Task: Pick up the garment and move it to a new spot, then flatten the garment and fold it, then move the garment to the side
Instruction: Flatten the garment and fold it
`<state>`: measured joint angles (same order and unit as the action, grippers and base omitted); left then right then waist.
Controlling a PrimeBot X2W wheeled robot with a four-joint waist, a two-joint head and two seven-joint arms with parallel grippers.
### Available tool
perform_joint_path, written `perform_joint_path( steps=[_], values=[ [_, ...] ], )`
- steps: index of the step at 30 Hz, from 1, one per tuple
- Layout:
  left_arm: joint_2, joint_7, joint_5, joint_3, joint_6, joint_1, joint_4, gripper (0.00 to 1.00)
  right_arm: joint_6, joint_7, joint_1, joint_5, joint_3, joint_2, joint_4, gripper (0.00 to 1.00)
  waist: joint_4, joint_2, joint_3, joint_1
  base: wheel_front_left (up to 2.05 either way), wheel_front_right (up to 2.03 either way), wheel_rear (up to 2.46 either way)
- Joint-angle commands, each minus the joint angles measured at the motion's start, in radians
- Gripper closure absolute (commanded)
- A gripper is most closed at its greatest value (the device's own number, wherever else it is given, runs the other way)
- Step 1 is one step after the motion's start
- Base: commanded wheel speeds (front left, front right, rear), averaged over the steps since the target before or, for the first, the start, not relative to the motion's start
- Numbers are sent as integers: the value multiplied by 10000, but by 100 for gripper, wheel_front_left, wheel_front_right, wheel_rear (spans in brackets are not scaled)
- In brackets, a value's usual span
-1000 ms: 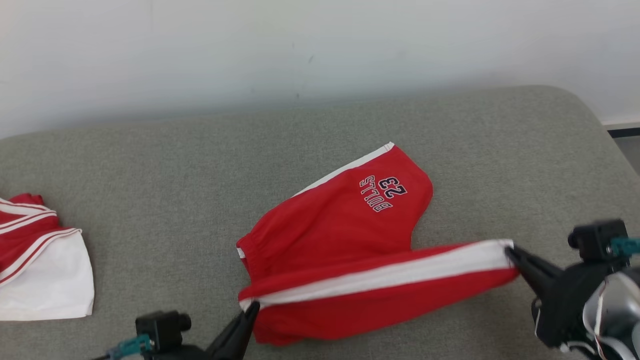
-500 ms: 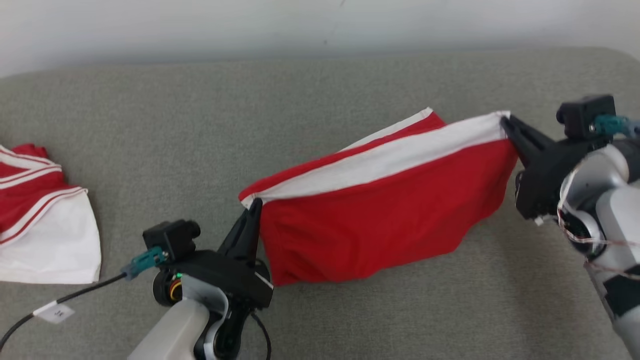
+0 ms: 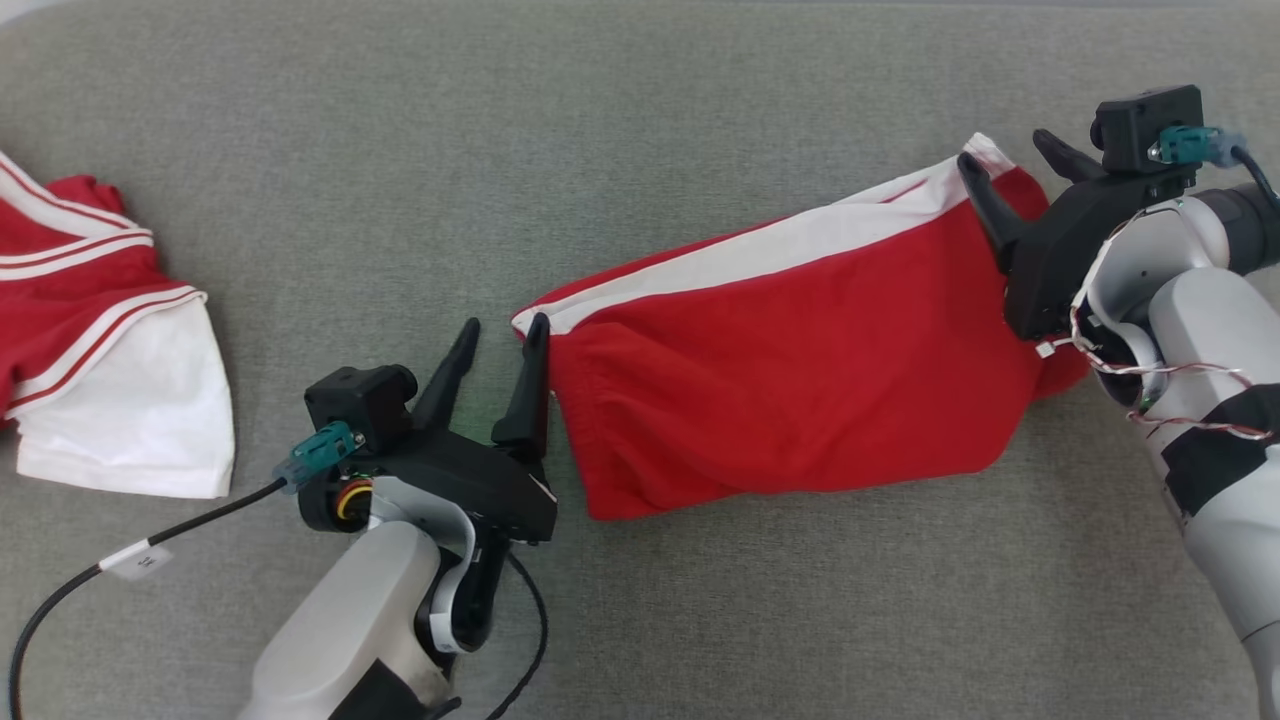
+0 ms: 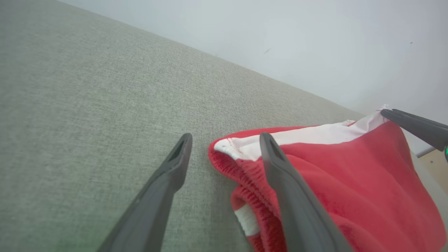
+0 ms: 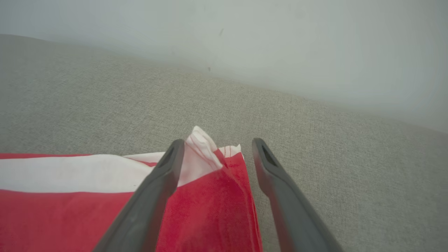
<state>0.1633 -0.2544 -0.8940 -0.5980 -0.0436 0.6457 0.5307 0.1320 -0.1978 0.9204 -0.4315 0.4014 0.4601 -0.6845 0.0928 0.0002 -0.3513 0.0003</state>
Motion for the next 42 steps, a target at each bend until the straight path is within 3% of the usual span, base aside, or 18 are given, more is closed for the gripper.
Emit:
perform_joint_path(
  steps=[1,9,18,23,29,30,31,32,42],
  values=[
    [49,-73,218,39,-6,70,16,0,-26,-80,123,-105,32,60,-98,0,116,-2,-50,-3,0,0,0],
    [364,-109,2833,1237,-716,-1745,-1839,0,-25,-1723,122,-869,-340,243,-997,0,93,-2,559,-3,0,0,0],
    [272,-112,5398,2378,-1038,-4453,-4177,0,-25,-2939,-512,-1036,-1059,334,-1462,0,484,-2,917,-3,0,0,0],
    [70,-113,6519,2578,-928,-5155,-4853,0,-25,-3157,-543,-812,-1690,168,-2010,0,1030,-2,617,-3,0,0,0],
    [-325,-114,7031,3131,-615,-5414,-4957,0,0,-4032,-796,-359,-1695,-474,-2623,0,1287,-2,422,-3,0,0,0],
    [-362,-114,7055,3208,-566,-5413,-4938,0,1,-4176,-857,-323,-1652,-536,-2632,33,1265,-2,431,-3,0,0,0],
    [-389,-114,7090,3295,-536,-5408,-4918,0,2,-4240,-910,-233,-1605,-546,-2624,78,1231,-2,446,-3,0,0,0],
    [-424,-114,7126,3343,-469,-5416,-4880,0,2,-4276,-980,-198,-1587,-522,-2605,100,1194,-2,468,-3,0,0,0],
    [-674,-114,7379,3684,-25,-5422,-4585,0,-37,-3217,-1187,891,-2547,304,-2501,100,525,-2,859,-3,0,0,0]
  ],
)
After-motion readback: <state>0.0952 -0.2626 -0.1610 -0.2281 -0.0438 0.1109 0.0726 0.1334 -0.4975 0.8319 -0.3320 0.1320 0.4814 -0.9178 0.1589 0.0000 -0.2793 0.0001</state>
